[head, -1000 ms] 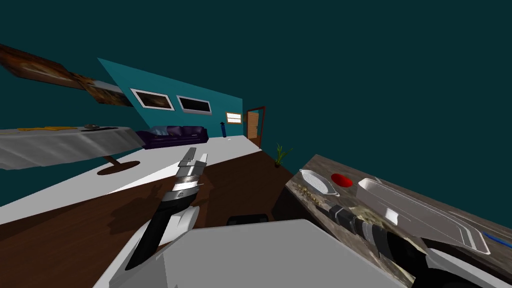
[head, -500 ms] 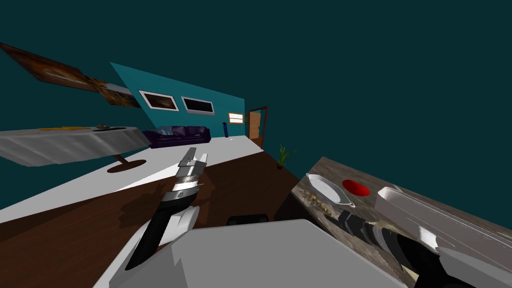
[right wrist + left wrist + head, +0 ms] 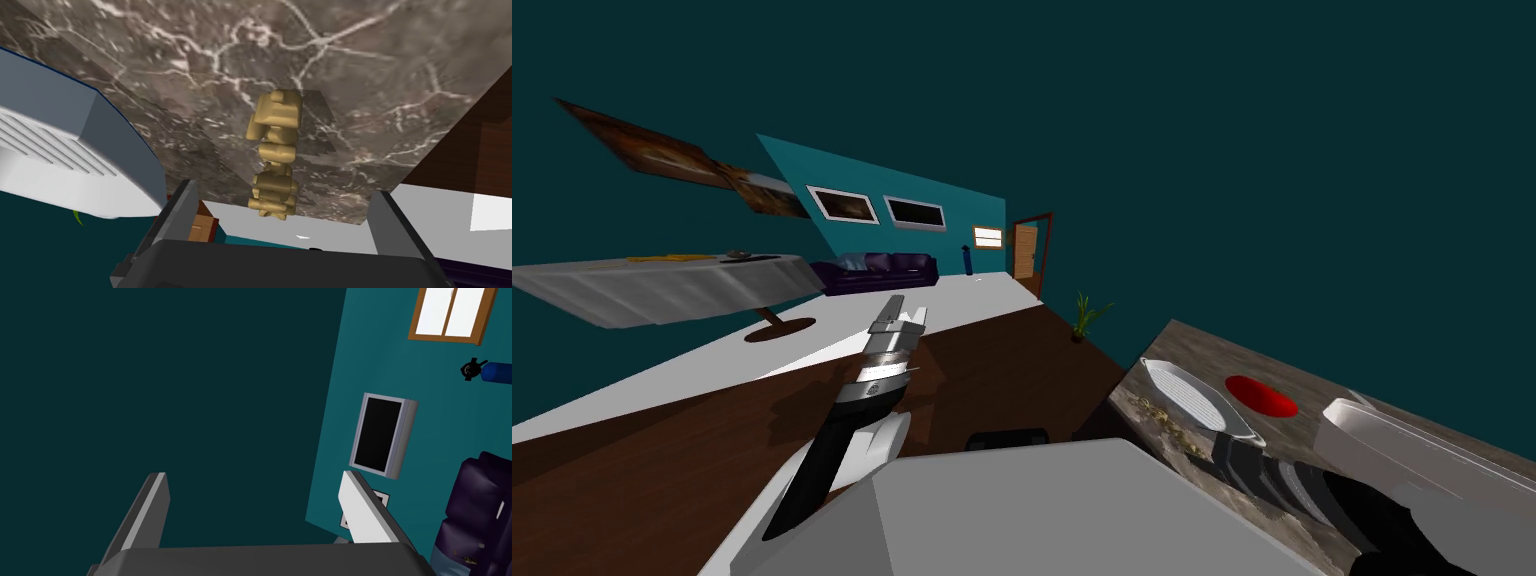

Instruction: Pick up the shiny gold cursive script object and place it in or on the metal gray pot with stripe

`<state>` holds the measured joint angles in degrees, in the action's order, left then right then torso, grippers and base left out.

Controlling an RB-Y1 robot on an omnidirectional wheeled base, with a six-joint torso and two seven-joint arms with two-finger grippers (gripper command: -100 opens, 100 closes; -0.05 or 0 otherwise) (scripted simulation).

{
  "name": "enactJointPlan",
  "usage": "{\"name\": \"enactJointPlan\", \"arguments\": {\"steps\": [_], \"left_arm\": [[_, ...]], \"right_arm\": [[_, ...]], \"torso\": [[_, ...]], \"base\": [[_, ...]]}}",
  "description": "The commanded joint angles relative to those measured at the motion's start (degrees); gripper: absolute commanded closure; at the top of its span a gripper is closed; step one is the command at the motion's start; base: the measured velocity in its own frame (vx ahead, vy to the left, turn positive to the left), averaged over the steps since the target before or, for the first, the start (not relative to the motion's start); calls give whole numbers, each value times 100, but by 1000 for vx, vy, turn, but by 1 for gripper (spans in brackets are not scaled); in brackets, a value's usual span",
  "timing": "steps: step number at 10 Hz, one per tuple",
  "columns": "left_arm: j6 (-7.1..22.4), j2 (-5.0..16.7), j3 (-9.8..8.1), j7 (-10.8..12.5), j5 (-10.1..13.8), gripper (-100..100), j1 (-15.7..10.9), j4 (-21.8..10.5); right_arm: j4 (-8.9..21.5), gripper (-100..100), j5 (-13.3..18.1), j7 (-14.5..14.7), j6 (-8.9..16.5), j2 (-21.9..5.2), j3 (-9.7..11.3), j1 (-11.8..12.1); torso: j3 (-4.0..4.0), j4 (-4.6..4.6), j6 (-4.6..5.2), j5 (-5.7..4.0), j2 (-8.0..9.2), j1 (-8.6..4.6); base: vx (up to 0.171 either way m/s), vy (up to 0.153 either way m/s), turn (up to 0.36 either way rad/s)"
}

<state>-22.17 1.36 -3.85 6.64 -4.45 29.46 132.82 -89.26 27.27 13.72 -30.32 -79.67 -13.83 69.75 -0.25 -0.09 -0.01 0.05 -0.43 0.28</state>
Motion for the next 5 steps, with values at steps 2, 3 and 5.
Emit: {"name": "enactJointPlan", "arguments": {"steps": [2,3,5], "left_arm": [[0,0,0,0,0,0,0,0],[0,0,0,0,0,0,0,0],[0,0,0,0,0,0,0,0]], "right_arm": [[156,-100,92,58,38,-365,122,134],[218,-100,141,81,62,-561,170,244],[320,-100,227,122,105,-907,258,440]], "torso": [[-5,-2,0,1,-7,4],[1,0,2,0,4,0],[5,2,1,1,9,1]], "base": [[109,63,56],[75,47,34],[90,56,63]]}}
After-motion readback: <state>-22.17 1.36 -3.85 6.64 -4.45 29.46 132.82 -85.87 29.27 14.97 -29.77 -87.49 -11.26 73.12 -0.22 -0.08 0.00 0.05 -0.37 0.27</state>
